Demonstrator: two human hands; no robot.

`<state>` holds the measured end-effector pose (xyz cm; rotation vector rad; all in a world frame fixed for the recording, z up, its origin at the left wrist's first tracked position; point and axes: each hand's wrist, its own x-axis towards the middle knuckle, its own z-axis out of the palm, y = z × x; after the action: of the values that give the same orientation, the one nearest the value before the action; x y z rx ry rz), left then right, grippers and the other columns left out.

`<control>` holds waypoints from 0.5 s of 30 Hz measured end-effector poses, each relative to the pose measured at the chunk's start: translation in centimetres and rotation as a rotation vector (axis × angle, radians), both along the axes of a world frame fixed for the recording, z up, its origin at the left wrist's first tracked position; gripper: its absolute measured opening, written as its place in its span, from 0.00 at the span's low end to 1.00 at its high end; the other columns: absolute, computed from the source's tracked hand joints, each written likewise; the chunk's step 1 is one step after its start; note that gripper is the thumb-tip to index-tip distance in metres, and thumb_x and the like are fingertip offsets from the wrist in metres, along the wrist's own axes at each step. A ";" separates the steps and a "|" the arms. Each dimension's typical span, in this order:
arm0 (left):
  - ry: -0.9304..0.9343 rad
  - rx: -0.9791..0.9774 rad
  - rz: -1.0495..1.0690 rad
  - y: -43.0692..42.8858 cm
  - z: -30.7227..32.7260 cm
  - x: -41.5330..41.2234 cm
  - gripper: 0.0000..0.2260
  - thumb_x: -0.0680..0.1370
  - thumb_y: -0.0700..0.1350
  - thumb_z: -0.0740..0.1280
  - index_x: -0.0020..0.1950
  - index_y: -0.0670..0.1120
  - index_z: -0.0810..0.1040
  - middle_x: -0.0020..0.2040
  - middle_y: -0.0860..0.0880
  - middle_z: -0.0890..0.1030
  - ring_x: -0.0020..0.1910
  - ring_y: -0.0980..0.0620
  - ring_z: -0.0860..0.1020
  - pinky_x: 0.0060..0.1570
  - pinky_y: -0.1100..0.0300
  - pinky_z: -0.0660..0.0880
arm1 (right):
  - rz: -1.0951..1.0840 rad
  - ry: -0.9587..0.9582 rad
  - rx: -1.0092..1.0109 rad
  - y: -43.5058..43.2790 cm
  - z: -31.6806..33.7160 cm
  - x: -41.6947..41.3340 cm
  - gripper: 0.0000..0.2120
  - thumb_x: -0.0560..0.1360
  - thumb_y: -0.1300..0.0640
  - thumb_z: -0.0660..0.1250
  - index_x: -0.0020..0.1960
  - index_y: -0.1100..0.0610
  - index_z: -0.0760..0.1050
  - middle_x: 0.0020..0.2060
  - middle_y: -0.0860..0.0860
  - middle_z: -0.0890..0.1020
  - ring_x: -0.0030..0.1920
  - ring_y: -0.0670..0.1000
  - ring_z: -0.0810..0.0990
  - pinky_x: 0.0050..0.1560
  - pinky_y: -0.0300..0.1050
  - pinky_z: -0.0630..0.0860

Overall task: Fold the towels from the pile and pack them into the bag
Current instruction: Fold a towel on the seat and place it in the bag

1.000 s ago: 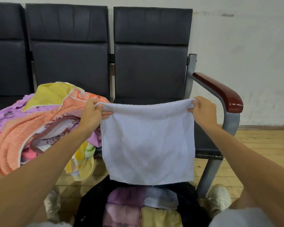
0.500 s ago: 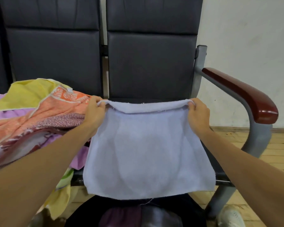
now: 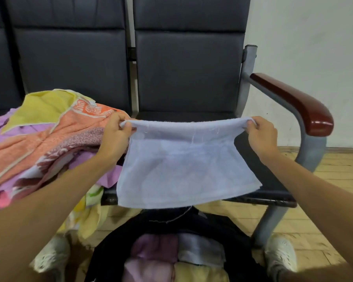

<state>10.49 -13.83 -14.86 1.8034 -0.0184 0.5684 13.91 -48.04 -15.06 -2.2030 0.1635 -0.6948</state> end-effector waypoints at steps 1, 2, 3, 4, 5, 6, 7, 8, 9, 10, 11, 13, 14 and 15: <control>0.010 0.040 -0.032 0.3 0.1 -1.1 0.03 0.82 0.38 0.59 0.49 0.45 0.70 0.51 0.40 0.76 0.50 0.44 0.77 0.52 0.47 0.77 | 0.020 0.007 -0.034 -0.4 0.3 -1.3 0.14 0.84 0.58 0.56 0.62 0.62 0.76 0.57 0.59 0.80 0.53 0.52 0.76 0.53 0.40 0.68; 0.024 0.075 -0.066 0.6 0.1 -2.3 0.03 0.82 0.38 0.59 0.49 0.44 0.70 0.49 0.42 0.76 0.48 0.45 0.77 0.48 0.51 0.78 | 0.041 0.013 -0.072 -0.9 0.6 -2.6 0.14 0.84 0.58 0.56 0.61 0.62 0.76 0.56 0.59 0.80 0.51 0.51 0.75 0.52 0.41 0.68; 0.031 0.101 -0.106 0.9 0.2 -3.4 0.03 0.82 0.37 0.59 0.49 0.43 0.70 0.47 0.44 0.76 0.46 0.48 0.76 0.45 0.56 0.78 | 0.064 0.017 -0.108 -1.3 0.9 -3.8 0.13 0.83 0.59 0.56 0.60 0.63 0.77 0.54 0.59 0.81 0.49 0.51 0.74 0.50 0.41 0.67; 0.029 0.110 -0.154 1.3 0.2 -4.5 0.05 0.82 0.36 0.59 0.48 0.43 0.70 0.46 0.45 0.75 0.45 0.49 0.75 0.43 0.59 0.77 | 0.091 0.024 -0.143 -1.7 1.2 -4.9 0.13 0.83 0.59 0.57 0.58 0.63 0.78 0.52 0.59 0.81 0.48 0.51 0.74 0.49 0.41 0.66; 0.030 0.097 -0.201 1.8 0.1 -5.4 0.07 0.82 0.34 0.59 0.46 0.44 0.69 0.45 0.44 0.73 0.46 0.49 0.74 0.46 0.59 0.77 | 0.118 0.033 -0.177 -2.0 1.3 -5.9 0.12 0.83 0.59 0.57 0.57 0.62 0.78 0.50 0.59 0.81 0.47 0.52 0.74 0.48 0.42 0.66; 0.042 0.073 -0.243 2.2 -0.1 -6.3 0.09 0.82 0.33 0.58 0.44 0.45 0.69 0.45 0.43 0.72 0.48 0.48 0.74 0.49 0.59 0.78 | 0.148 0.044 -0.208 -2.2 1.3 -6.8 0.12 0.83 0.58 0.58 0.56 0.62 0.78 0.48 0.57 0.81 0.47 0.53 0.75 0.48 0.42 0.66; 0.062 0.055 -0.282 2.5 -0.3 -7.3 0.10 0.81 0.32 0.58 0.43 0.45 0.69 0.45 0.44 0.72 0.48 0.48 0.74 0.51 0.60 0.79 | 0.174 0.052 -0.229 -2.4 1.2 -7.6 0.12 0.82 0.58 0.58 0.55 0.61 0.78 0.46 0.55 0.80 0.47 0.53 0.75 0.48 0.42 0.66; 0.082 0.062 -0.308 2.8 -0.6 -8.2 0.11 0.81 0.32 0.57 0.43 0.45 0.70 0.44 0.45 0.72 0.47 0.50 0.75 0.49 0.64 0.79 | 0.197 0.060 -0.241 -2.6 1.0 -8.4 0.11 0.82 0.58 0.58 0.54 0.60 0.78 0.46 0.54 0.79 0.48 0.53 0.75 0.48 0.41 0.67; 0.100 0.078 -0.329 3.1 -1.0 -9.0 0.11 0.81 0.32 0.57 0.43 0.44 0.70 0.42 0.46 0.73 0.45 0.53 0.75 0.46 0.67 0.78 | 0.223 0.070 -0.262 -2.8 0.8 -9.1 0.10 0.82 0.58 0.59 0.53 0.59 0.79 0.45 0.53 0.79 0.47 0.53 0.75 0.46 0.39 0.67; 0.126 0.114 -0.349 3.4 -1.4 -9.5 0.10 0.81 0.32 0.58 0.43 0.43 0.71 0.41 0.46 0.74 0.41 0.56 0.76 0.43 0.68 0.76 | 0.257 0.084 -0.303 -3.1 0.5 -9.6 0.10 0.82 0.58 0.60 0.51 0.59 0.79 0.43 0.53 0.79 0.45 0.54 0.75 0.43 0.39 0.68; 0.170 0.156 -0.391 3.6 -1.7 -10.0 0.09 0.81 0.32 0.58 0.43 0.42 0.71 0.40 0.47 0.76 0.38 0.60 0.75 0.42 0.69 0.74 | 0.299 0.114 -0.357 -3.3 0.3 -9.9 0.10 0.81 0.58 0.60 0.47 0.59 0.78 0.41 0.55 0.80 0.43 0.55 0.76 0.41 0.40 0.69; 0.301 0.282 -0.506 4.2 -2.3 -10.1 0.04 0.80 0.35 0.63 0.46 0.40 0.74 0.41 0.52 0.82 0.39 0.62 0.77 0.44 0.68 0.71 | 0.380 0.253 -0.441 -3.8 -0.2 -10.1 0.14 0.81 0.54 0.61 0.43 0.61 0.79 0.38 0.57 0.80 0.40 0.57 0.76 0.42 0.47 0.71; 0.370 0.336 -0.549 4.5 -2.5 -9.9 0.03 0.78 0.41 0.67 0.47 0.41 0.76 0.45 0.54 0.84 0.44 0.62 0.79 0.47 0.67 0.72 | 0.413 0.341 -0.472 -3.9 -0.4 -10.1 0.16 0.80 0.52 0.62 0.41 0.60 0.79 0.35 0.55 0.79 0.38 0.56 0.75 0.41 0.48 0.70; 0.423 0.384 -0.573 4.9 -2.6 -9.8 0.07 0.74 0.49 0.70 0.46 0.46 0.78 0.48 0.56 0.84 0.50 0.61 0.79 0.52 0.65 0.72 | 0.438 0.418 -0.505 -3.8 -0.5 -10.0 0.18 0.80 0.49 0.62 0.39 0.59 0.79 0.33 0.53 0.78 0.36 0.53 0.74 0.41 0.47 0.69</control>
<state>0.73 -8.97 -17.46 2.1337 -0.3641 -0.2451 3.90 -51.81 -15.55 -2.7181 -0.3127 -0.0185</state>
